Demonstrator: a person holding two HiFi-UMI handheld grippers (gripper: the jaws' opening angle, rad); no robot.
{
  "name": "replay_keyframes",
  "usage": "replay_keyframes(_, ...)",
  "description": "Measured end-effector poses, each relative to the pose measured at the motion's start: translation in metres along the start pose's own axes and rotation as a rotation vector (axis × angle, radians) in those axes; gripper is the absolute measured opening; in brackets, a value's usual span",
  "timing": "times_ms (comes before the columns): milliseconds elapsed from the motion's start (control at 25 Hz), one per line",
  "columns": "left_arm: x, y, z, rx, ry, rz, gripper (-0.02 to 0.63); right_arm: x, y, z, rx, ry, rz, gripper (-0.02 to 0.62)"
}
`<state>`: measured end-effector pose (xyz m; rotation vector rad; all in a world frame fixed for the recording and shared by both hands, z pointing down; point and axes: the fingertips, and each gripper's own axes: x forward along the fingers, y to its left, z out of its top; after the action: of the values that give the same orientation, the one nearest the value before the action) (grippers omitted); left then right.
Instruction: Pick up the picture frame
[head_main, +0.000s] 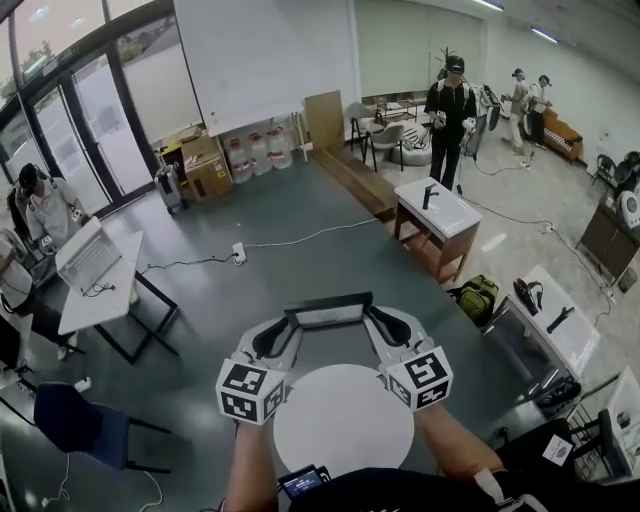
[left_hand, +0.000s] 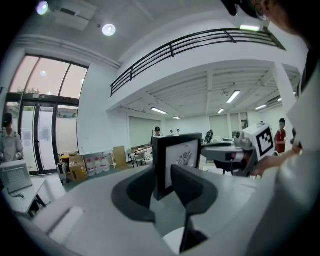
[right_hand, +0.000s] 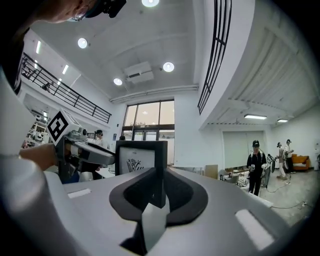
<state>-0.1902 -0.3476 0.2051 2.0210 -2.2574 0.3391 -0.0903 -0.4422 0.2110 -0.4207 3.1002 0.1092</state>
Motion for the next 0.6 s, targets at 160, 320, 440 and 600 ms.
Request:
replay_keyframes(160, -0.016, 0.003, 0.031, 0.044, -0.048, 0.025, 0.094, -0.004, 0.006, 0.031, -0.016, -0.050, 0.007, 0.044)
replay_keyframes(320, -0.026, 0.001, 0.057, 0.084, -0.091, 0.037, 0.094, -0.011, 0.006, 0.062, -0.041, -0.112, 0.008, 0.044)
replay_keyframes(440, -0.034, 0.002, 0.074, 0.105, -0.128, 0.047, 0.094, -0.014, 0.009, 0.082, -0.064, -0.155, 0.007, 0.043)
replay_keyframes(600, -0.044, -0.001, 0.089, 0.128, -0.170, 0.065, 0.094, -0.018, 0.010, 0.096, -0.078, -0.196, 0.011, 0.041)
